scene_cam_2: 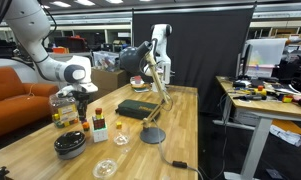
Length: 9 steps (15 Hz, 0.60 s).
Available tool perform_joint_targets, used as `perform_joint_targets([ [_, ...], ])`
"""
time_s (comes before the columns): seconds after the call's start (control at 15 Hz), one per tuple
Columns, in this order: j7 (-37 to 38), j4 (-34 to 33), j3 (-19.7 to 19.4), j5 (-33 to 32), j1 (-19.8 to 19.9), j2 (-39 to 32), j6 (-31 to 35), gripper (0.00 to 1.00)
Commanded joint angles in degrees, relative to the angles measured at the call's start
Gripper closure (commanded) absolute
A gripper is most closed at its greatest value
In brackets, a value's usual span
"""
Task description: Get the green block on the table and put it on the orange block
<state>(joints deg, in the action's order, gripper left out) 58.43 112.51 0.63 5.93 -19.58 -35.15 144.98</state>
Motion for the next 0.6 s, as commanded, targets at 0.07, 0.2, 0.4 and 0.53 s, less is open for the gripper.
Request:
perform_joint_targets([
  [0.07, 3.12, -1.96, -1.1, -0.45, -0.13, -1.12, -1.26, 0.93],
  [0.2, 3.91, -2.66, -1.09, -0.22, 0.15, -1.6, -1.66, 0.93],
  [0.4, 5.28, -3.58, -1.19, -0.27, 0.05, -2.52, -2.22, 0.93],
  [0.53, 6.12, -3.77, -1.19, -0.08, 0.18, -2.7, -2.46, 0.93],
])
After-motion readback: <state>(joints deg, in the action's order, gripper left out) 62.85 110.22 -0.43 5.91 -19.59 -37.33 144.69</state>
